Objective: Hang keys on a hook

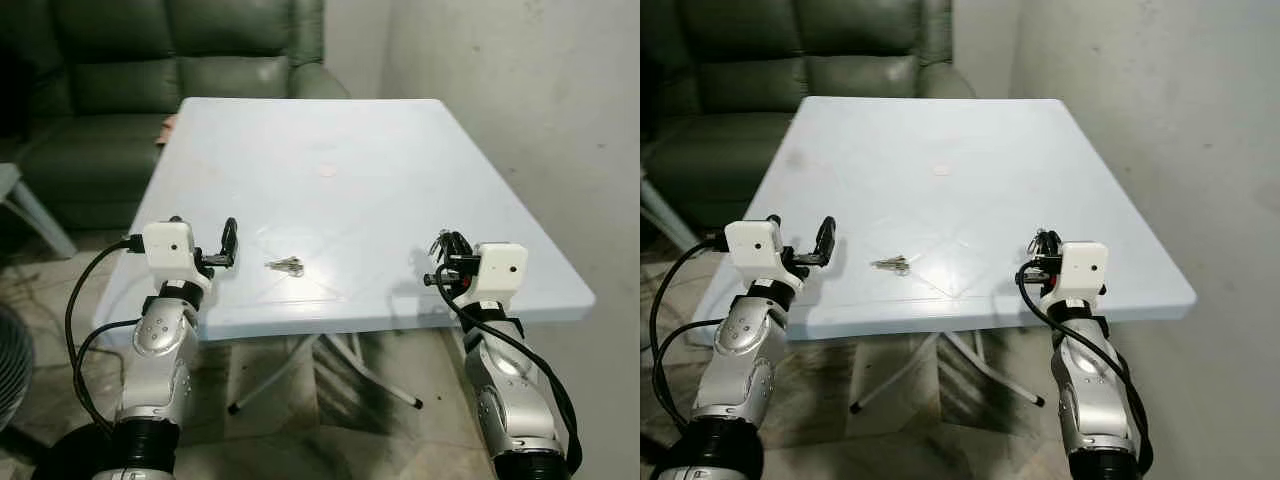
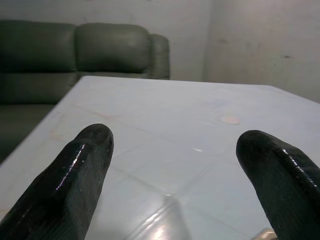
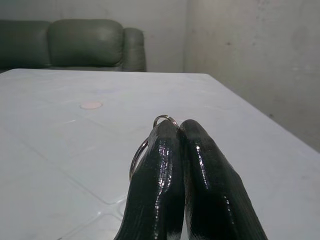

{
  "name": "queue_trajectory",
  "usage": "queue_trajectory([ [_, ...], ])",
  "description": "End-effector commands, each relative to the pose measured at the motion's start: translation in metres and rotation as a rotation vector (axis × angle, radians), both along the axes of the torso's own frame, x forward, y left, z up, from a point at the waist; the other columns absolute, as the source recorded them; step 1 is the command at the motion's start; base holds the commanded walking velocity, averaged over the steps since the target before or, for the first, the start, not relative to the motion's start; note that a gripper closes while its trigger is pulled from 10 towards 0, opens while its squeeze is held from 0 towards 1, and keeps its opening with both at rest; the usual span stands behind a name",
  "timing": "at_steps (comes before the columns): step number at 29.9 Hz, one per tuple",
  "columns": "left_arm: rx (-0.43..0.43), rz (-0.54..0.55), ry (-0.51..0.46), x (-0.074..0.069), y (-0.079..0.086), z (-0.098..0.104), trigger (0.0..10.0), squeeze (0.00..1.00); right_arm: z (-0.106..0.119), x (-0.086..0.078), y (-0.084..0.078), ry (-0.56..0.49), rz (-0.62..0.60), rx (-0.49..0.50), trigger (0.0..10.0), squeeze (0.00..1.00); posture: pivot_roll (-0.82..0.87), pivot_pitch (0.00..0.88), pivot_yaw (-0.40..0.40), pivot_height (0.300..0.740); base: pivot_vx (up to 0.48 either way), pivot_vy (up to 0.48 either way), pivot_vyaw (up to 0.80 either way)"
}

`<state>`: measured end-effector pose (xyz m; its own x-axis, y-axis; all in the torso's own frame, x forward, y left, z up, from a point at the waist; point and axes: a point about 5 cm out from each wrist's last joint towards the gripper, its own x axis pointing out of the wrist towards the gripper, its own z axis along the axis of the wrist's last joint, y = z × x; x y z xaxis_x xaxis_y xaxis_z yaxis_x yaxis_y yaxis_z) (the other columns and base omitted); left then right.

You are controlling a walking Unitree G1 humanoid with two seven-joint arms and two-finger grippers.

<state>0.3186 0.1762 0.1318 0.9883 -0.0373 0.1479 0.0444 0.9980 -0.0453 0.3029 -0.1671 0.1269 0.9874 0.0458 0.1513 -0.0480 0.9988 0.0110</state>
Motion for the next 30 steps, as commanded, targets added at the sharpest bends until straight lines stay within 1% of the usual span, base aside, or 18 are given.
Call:
queue_trajectory([
  [1,0.0,-0.01,-0.004,0.0017,-0.0022,0.0013,10.0,0.0,0.0022,0.0028,0.0042,0.002,0.02,-0.007,10.0,0.0,-0.01,0.0,-0.007,0.732,0.0,0.0,-0.77],
  [4,-0.005,-0.008,0.001,0.0005,-0.0025,-0.0005,10.0,0.0,0.0019,0.0027,0.0048,0.006,0.025,-0.007,10.0,0.0,-0.01,0.0,-0.011,0.732,0.0,0.0,-0.77],
  [7,-0.004,-0.009,0.008,0.0002,-0.0029,-0.0018,10.0,0.0,0.0016,0.0028,0.0052,0.007,0.028,-0.007,10.0,0.0,0.0,0.0,-0.012,0.732,0.0,0.338,-0.77],
  [27,-0.003,-0.001,0.004,-0.0004,-0.0038,-0.0003,10.0,0.0,0.0011,0.0005,0.009,0.014,0.044,-0.009,10.0,0.0,-0.01,0.0,-0.015,0.732,0.0,0.0,-0.77],
  [30,-0.025,-0.002,0.002,-0.0007,-0.0033,-0.0001,10.0,0.0,0.0014,0.0,0.0089,0.013,0.043,-0.008,10.0,0.0,-0.01,0.0,-0.015,0.732,0.0,0.0,-0.77],
])
